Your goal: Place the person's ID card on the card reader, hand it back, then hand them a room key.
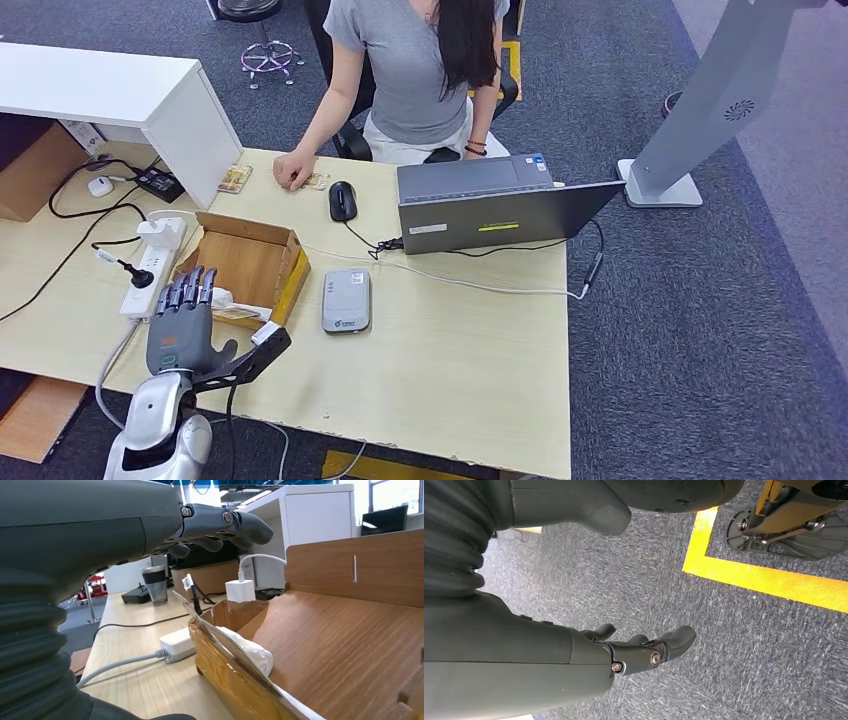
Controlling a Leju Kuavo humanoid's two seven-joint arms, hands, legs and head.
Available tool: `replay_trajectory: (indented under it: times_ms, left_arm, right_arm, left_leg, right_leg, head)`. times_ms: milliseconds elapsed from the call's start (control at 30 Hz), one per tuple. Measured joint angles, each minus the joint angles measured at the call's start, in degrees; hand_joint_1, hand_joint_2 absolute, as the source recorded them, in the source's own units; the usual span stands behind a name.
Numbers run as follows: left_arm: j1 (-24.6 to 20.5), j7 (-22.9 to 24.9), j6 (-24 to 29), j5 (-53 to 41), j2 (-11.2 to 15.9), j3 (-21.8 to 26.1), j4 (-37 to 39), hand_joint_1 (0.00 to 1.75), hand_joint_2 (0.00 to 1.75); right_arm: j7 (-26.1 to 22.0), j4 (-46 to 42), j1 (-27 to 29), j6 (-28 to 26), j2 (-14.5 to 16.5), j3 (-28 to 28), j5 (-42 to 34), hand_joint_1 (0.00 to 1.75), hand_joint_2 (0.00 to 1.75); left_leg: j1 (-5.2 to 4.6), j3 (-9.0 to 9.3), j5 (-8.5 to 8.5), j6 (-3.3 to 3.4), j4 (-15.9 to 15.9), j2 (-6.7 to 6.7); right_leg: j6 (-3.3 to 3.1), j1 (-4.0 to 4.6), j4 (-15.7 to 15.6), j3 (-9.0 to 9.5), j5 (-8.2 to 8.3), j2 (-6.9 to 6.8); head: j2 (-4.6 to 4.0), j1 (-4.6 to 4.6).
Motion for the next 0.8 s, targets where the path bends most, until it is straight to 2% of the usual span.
replay_trajectory:
  times_ms: [800]
  left_arm:
    - [-1.31, -0.60, -0.25, -0.13, -0.76, 0.00, 0.69, 0.00, 1.75]
  right_arm:
    - [0.16, 0.00, -0.02, 0.16, 0.02, -0.11, 1.19, 0.00, 1.75]
  left_leg:
    - [0.00, 0.00, 0.00, 0.00, 0.00, 0.00]
  right_leg:
    - [0.00, 0.00, 0.00, 0.00, 0.00, 0.00]
  head:
    - [0.00, 0.01]
